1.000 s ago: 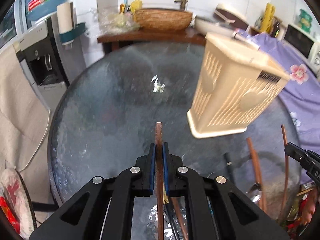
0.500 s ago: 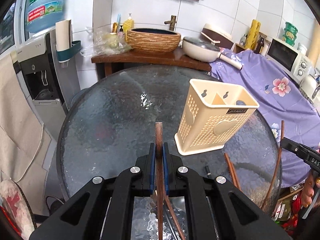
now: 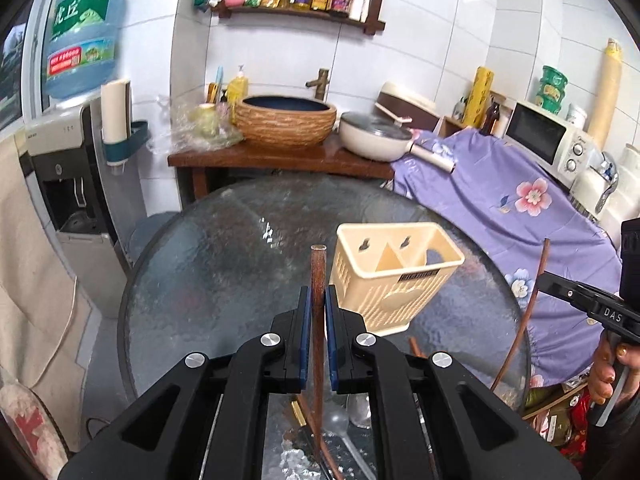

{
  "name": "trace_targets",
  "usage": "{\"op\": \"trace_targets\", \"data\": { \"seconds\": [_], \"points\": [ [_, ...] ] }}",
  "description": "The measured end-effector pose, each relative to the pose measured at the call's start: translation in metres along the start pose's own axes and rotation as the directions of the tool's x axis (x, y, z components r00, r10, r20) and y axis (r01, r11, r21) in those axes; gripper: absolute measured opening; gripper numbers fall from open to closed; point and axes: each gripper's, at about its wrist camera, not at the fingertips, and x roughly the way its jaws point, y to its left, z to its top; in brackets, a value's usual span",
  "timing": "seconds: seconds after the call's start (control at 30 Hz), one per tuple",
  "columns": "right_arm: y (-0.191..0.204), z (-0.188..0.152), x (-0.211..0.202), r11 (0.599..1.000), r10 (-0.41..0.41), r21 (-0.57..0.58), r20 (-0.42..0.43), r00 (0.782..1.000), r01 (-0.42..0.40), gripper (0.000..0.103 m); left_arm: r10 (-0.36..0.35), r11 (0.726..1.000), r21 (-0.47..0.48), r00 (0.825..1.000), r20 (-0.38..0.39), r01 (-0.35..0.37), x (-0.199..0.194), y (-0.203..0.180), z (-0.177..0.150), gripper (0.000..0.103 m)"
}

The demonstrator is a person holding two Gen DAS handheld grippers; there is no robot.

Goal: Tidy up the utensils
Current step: 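Lift the wooden chopstick with the right tool and drop it into the cream holder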

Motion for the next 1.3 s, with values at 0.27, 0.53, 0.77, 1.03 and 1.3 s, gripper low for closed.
{"op": "trace_targets", "data": {
  "seconds": [0.27,0.53,0.77,1.03,1.3],
  "points": [
    [0.015,0.050,-0.026,0.999,0.042,-0.012,0.089,0.995,-0.041,0.007,-0.094,0.995,-0.028,0.994,0.057,0.096,-0.025,-0.007,0.038,0.007],
    [0.040,0.109,-0.049,0.999,0.022,-0.030,0.280,0.960,-0.014,0.007,-0.196,0.970,-0.106,0.964,0.179,0.217,-0.053,-0.011,0.087,0.007],
    [0.055,0.136,-0.039,0.995,-0.077,-0.030,0.417,0.906,0.098,0.007,-0.132,0.967,-0.162,0.933,0.334,0.195,-0.057,-0.012,0.116,0.007],
    [0.052,0.120,0.009,0.981,-0.141,-0.064,0.428,0.893,0.185,0.007,0.009,0.984,-0.171,0.933,0.360,0.057,-0.015,-0.023,0.100,0.007],
    [0.040,0.093,0.054,0.977,-0.156,-0.084,0.353,0.923,0.197,0.007,0.022,0.997,-0.073,0.960,0.280,-0.002,0.032,-0.043,0.068,0.007]
  ]
}}
